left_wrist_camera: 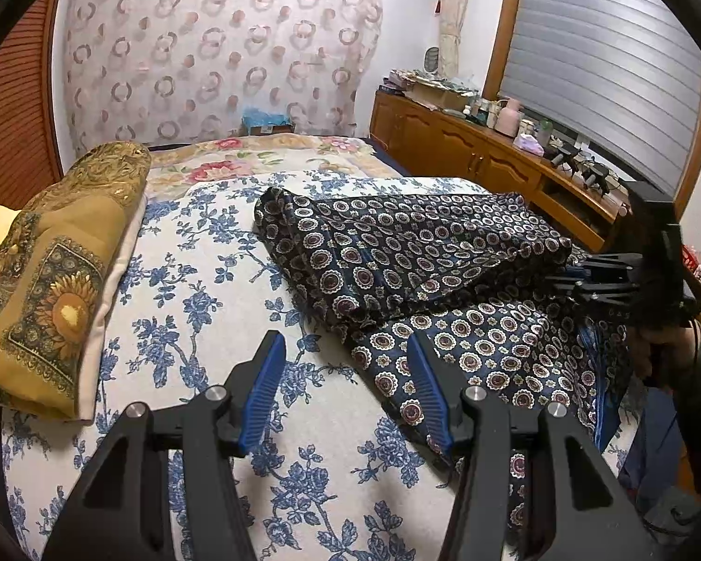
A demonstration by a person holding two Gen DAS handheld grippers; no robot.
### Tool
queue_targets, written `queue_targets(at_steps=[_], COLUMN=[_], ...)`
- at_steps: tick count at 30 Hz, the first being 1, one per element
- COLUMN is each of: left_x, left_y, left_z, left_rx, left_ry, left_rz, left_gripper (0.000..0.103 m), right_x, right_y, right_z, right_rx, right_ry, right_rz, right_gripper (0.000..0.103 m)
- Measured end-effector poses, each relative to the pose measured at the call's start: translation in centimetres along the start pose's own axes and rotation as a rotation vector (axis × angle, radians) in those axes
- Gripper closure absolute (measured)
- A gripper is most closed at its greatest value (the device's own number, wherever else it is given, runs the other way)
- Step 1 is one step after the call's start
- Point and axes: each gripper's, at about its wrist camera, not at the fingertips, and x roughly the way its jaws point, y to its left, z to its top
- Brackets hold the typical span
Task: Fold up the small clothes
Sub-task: 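Grasp the folded robe with right gripper and fold it over again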
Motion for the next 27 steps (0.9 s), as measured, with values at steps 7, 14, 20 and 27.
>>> queue_targets(at_steps=[7, 14, 20, 27], left_x=[0.1, 0.2, 0.3, 0.4], left_y=[0.0, -0.4, -0.9, -1.7], left_z=[0.0, 0.1, 0.0, 0.1], left_rx=[0.002, 0.003, 0.012, 0.025], left_ry=[0.005, 0.002, 0.004, -0.001], left_rz=[-0.002, -0.011, -0.021, -0.032], left_gripper=[0.05, 0.05, 0.05, 0.05], right_x=[1.1, -4.0, -7.4, -9.0], right_y=[-0.1, 0.3, -1.1, -4.7], right_z=[0.0, -0.1, -1.8, -4.6], right_rx=[0.005, 0.011, 0.045, 0.136], right_ry=[0.023, -0.113, -0.151, -0.109], right_rz=[0.06, 0.048, -0.041, -0.124], right_gripper=[0.101, 0.102, 0.102, 0.102])
